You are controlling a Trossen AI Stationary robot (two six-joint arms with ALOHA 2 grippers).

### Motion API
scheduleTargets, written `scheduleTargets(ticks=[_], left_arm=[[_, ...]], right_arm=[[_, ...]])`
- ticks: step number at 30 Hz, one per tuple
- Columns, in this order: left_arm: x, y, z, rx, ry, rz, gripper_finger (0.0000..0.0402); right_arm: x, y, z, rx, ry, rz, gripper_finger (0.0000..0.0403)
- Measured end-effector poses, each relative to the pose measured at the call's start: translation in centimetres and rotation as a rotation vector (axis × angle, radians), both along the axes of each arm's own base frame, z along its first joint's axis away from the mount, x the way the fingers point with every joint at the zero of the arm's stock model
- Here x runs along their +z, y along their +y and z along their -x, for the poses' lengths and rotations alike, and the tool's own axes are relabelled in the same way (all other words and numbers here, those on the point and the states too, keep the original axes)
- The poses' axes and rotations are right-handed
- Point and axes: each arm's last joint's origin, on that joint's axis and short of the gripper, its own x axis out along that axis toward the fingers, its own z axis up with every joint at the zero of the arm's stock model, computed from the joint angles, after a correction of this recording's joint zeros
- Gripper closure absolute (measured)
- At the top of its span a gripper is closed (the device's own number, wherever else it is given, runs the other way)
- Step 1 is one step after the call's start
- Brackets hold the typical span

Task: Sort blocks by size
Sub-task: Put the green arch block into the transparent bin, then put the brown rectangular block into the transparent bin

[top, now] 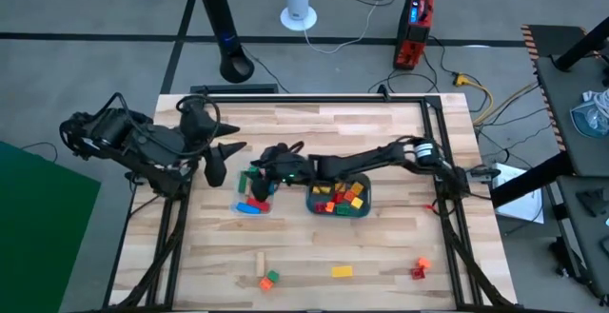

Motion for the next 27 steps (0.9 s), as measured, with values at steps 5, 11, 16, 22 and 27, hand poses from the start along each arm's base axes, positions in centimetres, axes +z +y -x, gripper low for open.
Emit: scheduleTargets(ticks=[5, 11, 16, 22, 27], left_arm=[[0.1, 0.2, 0.5, 0.005, -0.001, -0.005, 0.0227], [0.0, 0.2, 0.5, 0.006, 0.013, -0.011, 0.0227], [-0.4, 0.1, 0.7, -0.006, 0.040, 0.034, 0.0227], [-1.0, -0.5, 0.6, -0.063, 0.091, 0.135, 0.0227], [-1.9, -2.0, -0.6, -0.113, 0.147, 0.245, 0.0227]], right_arm=[[-0.6, -0.4, -2.1, 0.021, 0.139, -0.080, 0.0175], [2.3, -0.4, -2.3, 0.045, 0.272, -0.007, 0.0136], [6.7, -0.4, 1.2, 0.030, 0.484, -0.015, 0.0154], [11.2, 1.5, 7.2, 0.027, 0.676, -0.031, 0.0186], [14.4, 5.0, 12.0, -0.046, 0.704, -0.017, 0.0209]])
